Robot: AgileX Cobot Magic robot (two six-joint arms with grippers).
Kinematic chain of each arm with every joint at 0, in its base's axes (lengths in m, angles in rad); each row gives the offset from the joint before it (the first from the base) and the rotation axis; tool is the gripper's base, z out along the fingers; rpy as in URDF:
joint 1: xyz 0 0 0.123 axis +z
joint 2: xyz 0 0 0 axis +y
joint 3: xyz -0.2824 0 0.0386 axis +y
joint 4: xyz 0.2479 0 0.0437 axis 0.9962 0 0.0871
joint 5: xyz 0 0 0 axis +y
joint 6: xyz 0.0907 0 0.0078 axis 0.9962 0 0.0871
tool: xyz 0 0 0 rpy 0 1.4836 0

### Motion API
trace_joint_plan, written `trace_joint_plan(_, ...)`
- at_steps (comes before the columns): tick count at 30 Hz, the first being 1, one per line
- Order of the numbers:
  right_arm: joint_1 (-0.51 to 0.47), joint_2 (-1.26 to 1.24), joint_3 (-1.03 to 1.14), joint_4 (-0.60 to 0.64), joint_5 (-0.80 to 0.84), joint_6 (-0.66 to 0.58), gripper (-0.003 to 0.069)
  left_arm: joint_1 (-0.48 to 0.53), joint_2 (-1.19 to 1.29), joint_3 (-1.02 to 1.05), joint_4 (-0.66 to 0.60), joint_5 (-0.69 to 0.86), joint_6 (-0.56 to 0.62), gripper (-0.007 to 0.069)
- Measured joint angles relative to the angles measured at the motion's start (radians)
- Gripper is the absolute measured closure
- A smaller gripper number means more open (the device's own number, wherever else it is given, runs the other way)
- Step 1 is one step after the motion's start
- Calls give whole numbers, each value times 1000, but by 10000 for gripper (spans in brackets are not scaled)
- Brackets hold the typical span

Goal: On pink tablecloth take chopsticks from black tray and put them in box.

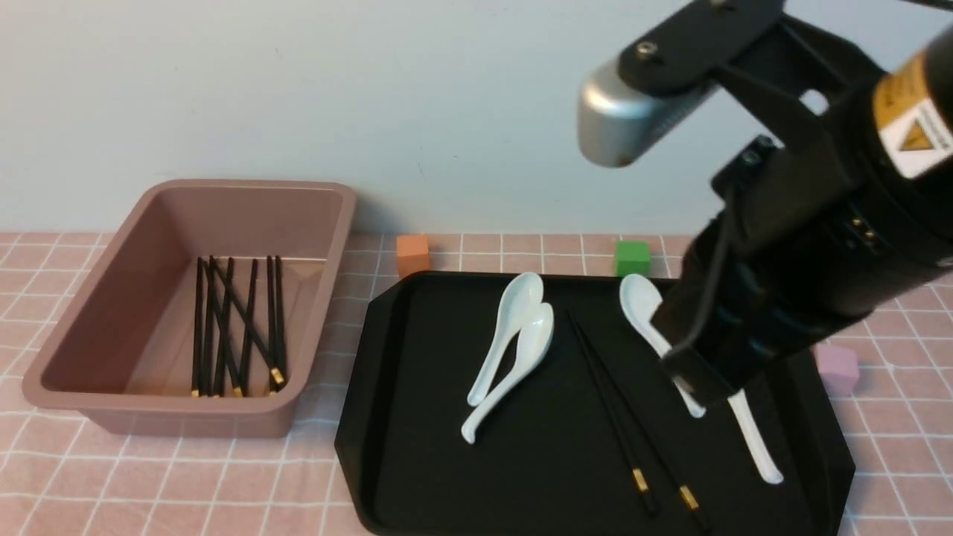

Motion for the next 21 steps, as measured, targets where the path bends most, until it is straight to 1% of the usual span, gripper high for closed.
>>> trace_joint_plan(5, -8, -40, 18, -35, -7, 8, 673, 0, 0, 0, 0, 0, 0, 448)
trace_joint_plan(7, -26, -76, 61, -54, -17, 8, 673, 0, 0, 0, 0, 0, 0, 448)
trace_joint_plan(10, -84, -166, 198, -59, -56, 9, 673, 0, 0, 0, 0, 0, 0, 442)
trace_joint_plan(12, -172, -287, 362, -32, -164, 9, 673, 0, 0, 0, 0, 0, 0, 440)
trace_joint_plan(13, -180, -298, 396, -29, -187, 9, 673, 0, 0, 0, 0, 0, 0, 440)
trace_joint_plan(15, -292, -456, 635, 25, -349, 9, 673, 0, 0, 0, 0, 0, 0, 440)
trace_joint_plan(16, -326, -508, 692, 32, -387, 9, 673, 0, 0, 0, 0, 0, 0, 440)
trace_joint_plan(18, -409, -646, 897, 55, -531, 9, 673, 0, 0, 0, 0, 0, 0, 440)
trace_joint_plan(20, -485, -788, 1051, 64, -644, 10, 673, 0, 0, 0, 0, 0, 0, 438)
trace_joint_plan(21, -506, -829, 1115, 66, -689, 10, 673, 0, 0, 0, 0, 0, 0, 437)
